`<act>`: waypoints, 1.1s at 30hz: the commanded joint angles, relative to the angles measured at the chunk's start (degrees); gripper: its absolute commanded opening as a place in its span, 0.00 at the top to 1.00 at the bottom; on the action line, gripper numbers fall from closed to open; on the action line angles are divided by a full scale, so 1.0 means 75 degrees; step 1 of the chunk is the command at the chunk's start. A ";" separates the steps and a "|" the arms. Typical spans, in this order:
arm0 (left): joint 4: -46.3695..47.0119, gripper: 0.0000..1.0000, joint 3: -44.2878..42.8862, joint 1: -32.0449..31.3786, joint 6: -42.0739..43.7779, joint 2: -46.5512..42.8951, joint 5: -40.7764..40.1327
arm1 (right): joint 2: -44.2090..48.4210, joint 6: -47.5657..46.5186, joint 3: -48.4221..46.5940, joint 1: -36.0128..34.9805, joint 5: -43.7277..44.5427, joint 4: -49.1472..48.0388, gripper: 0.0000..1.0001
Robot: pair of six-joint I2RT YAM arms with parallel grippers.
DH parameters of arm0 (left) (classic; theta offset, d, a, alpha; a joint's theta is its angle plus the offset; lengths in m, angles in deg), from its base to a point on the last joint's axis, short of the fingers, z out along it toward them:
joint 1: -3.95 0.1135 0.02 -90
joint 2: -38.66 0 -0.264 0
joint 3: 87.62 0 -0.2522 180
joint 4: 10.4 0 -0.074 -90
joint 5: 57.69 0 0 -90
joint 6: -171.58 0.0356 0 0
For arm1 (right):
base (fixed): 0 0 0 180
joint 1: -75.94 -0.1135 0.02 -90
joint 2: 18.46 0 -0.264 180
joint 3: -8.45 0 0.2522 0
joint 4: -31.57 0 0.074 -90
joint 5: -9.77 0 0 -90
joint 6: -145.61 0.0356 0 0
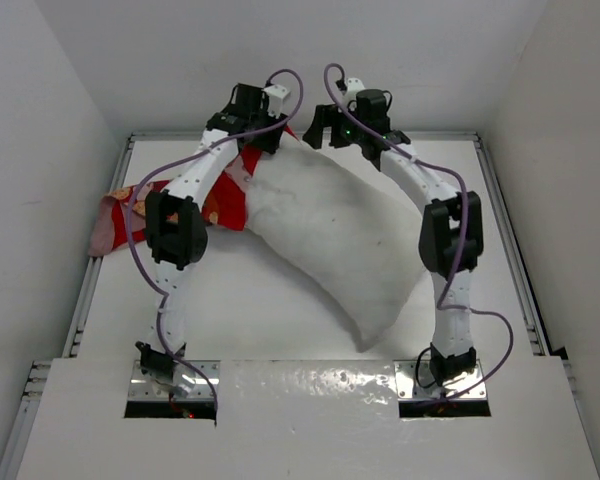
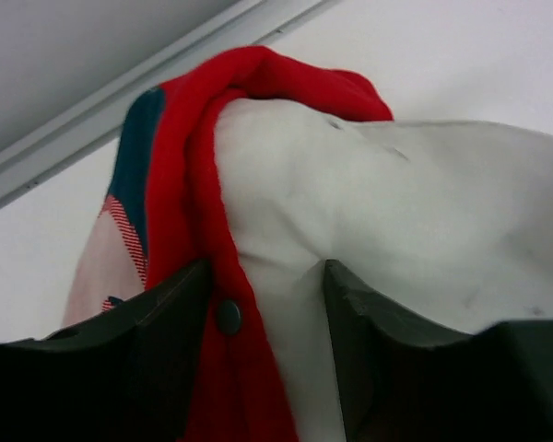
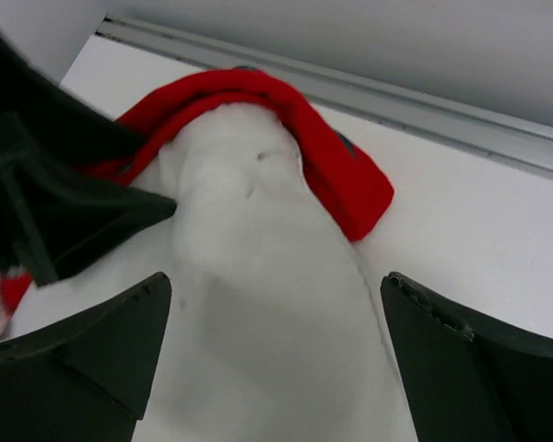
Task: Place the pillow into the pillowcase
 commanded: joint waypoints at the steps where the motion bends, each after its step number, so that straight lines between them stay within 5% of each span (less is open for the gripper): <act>1: 0.1078 0.50 -0.0527 0.0051 -0.0308 -0.0065 -0.1746 | -0.1025 0.0328 -0.1152 -0.0108 -0.0077 -0.0122 0.05; 9: 0.0693 0.95 -0.0304 0.0063 -0.0214 -0.0006 -0.1360 | -0.2270 0.1665 -0.1050 -0.0307 -0.1659 -0.1575 0.13; 13: 0.0505 1.00 -0.0409 0.0063 -0.0202 -0.0064 -0.1500 | -0.2141 0.1594 -0.0463 -0.0565 -0.2163 -0.1869 0.61; 14: 0.0458 1.00 -0.0561 0.0063 -0.0214 -0.0134 -0.1512 | -0.2083 0.1699 -0.0253 -0.0588 -0.2245 -0.2032 0.88; 15: 0.0423 1.00 -0.0620 0.0063 -0.0214 -0.0193 -0.1292 | -0.2001 0.1769 -0.0135 -0.0635 -0.2292 -0.2127 0.98; 17: 0.0376 1.00 -0.0853 0.0063 -0.0063 -0.0414 -0.0626 | -0.1640 0.1794 0.0331 -0.0717 -0.2363 -0.2442 1.00; 20: -0.0185 1.00 -0.1625 0.0063 0.0602 -0.0474 0.2657 | -0.0926 0.1782 0.1127 -0.1172 -0.2351 -0.3364 1.00; 23: -0.0842 1.00 -0.1641 0.0028 0.1028 -0.0650 0.4342 | -0.0245 0.1910 0.1950 -0.1559 -0.2176 -0.4746 1.00; 33: -0.3303 1.00 -0.0926 -0.0171 0.3196 -0.1422 0.5330 | -0.0228 0.2729 0.2140 -0.1550 -0.0304 -0.6767 1.00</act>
